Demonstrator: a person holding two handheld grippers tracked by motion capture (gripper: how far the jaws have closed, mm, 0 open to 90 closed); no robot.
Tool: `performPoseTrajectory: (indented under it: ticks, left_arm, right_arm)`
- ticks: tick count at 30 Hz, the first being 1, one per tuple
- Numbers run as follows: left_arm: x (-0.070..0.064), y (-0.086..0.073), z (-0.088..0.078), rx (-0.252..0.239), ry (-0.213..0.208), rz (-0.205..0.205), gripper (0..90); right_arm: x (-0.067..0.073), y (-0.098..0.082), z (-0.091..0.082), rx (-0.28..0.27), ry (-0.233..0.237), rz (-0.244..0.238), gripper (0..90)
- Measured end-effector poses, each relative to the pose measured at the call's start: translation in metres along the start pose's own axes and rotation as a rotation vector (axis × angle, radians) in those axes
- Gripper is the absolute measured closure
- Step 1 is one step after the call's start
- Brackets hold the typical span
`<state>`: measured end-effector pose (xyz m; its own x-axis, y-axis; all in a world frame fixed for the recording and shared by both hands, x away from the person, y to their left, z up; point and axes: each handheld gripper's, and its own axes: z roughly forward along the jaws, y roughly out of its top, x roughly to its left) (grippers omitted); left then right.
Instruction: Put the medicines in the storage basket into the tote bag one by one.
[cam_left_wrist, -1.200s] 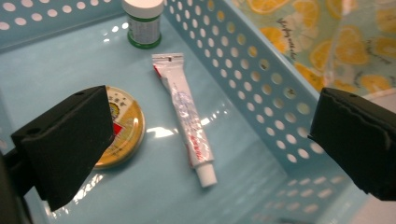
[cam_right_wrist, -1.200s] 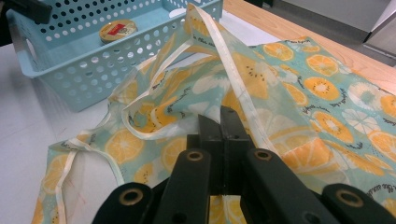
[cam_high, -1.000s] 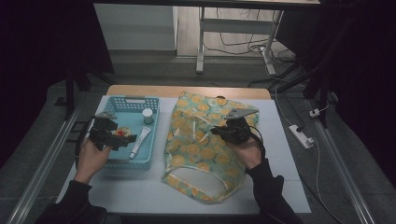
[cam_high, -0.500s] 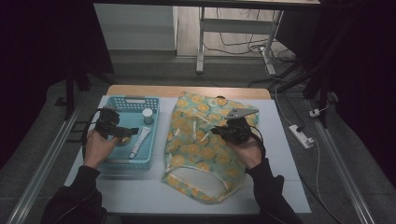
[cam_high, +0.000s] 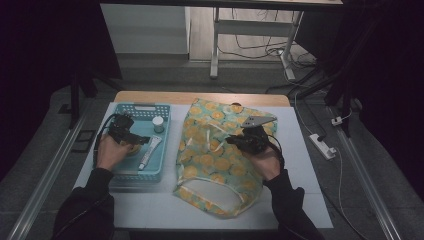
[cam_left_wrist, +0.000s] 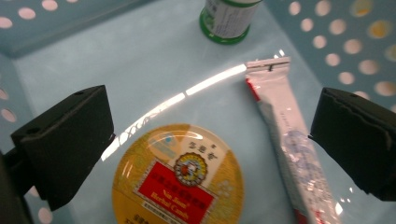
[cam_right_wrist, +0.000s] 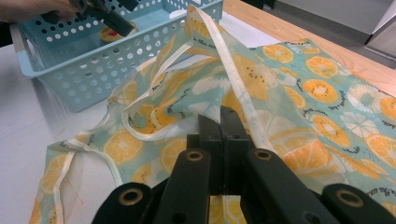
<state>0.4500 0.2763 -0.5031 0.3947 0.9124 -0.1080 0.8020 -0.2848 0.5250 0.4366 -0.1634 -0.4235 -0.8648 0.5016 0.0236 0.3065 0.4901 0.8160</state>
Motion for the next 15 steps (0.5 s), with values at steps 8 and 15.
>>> performPoseTrajectory:
  ticks: [8,15]
  left_arm:
    - [0.007,0.000,0.011,0.094,0.008,0.002,0.0]
    - [0.005,0.000,0.016,0.165,0.015,-0.013,0.0]
  right_arm:
    - [0.000,0.000,0.001,0.006,0.004,-0.004,90.0]
    - [0.001,-0.001,0.002,0.008,0.008,-0.007,90.0]
